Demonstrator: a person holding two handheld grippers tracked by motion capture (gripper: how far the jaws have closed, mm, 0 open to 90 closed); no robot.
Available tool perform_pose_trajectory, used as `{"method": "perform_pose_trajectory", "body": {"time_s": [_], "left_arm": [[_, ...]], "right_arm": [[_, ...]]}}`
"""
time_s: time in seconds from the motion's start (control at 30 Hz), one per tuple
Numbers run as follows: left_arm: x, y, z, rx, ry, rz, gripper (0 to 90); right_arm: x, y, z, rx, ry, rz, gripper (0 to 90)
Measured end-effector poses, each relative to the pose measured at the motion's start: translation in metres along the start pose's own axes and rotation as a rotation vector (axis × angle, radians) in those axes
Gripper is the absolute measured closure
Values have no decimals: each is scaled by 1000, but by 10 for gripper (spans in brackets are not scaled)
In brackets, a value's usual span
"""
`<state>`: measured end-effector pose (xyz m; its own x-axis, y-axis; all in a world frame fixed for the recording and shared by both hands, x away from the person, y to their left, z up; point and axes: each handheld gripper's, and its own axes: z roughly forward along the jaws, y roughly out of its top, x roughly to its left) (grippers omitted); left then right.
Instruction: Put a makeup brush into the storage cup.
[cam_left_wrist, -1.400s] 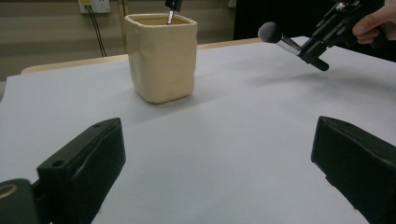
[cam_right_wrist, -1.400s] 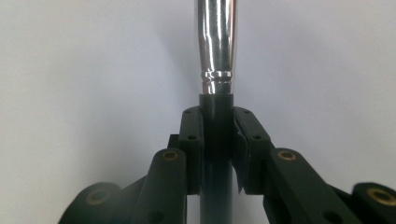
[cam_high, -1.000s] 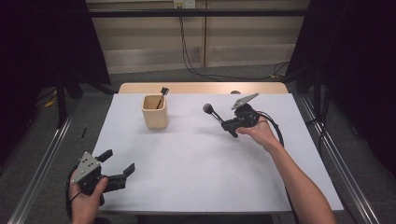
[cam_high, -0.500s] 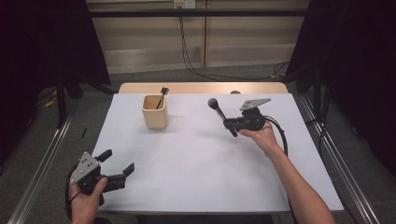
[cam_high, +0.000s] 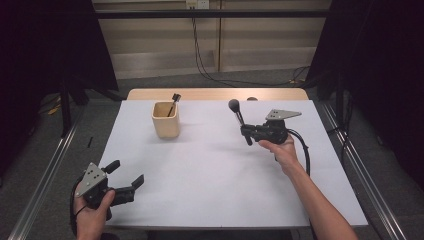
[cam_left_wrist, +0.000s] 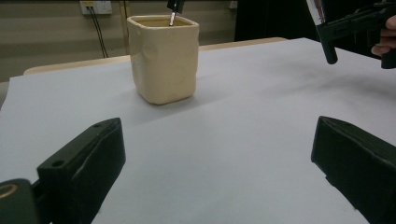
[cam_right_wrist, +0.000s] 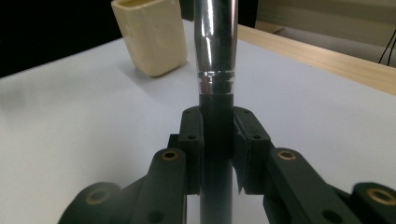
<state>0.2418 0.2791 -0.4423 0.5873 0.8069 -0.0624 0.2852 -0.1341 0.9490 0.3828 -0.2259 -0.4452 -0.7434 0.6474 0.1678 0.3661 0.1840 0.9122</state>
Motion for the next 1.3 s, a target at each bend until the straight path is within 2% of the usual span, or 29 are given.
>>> {"method": "perform_pose_trajectory", "body": {"time_s": [0.27, 0.43, 0.53, 0.63, 0.7, 0.77, 0.9, 1.3], "left_arm": [[1, 1, 0, 0, 3, 0, 30], [0, 1, -1, -12, 9, -2, 30], [0, 2, -1, -12, 10, 6, 30], [-1, 3, 0, -15, 13, -5, 30], [-3, 2, 3, -13, 0, -21, 30], [-5, 3, 4, -8, -2, -6, 30], [-8, 5, 5, -13, -11, 1, 30], [-12, 7, 7, -16, -24, 5, 30]], "right_arm": [[2, -1, -6, -72, 10, 26, 754], [9, -2, -9, -97, 4, 22, 754], [14, -4, -11, -91, 14, 6, 754], [19, -5, -13, -98, 26, 0, 754], [22, -4, -14, -106, 37, 7, 755], [25, -4, -16, -109, 41, 2, 754], [32, -5, -21, -112, 53, 6, 754], [52, -11, -31, -126, 86, -1, 755]]}}
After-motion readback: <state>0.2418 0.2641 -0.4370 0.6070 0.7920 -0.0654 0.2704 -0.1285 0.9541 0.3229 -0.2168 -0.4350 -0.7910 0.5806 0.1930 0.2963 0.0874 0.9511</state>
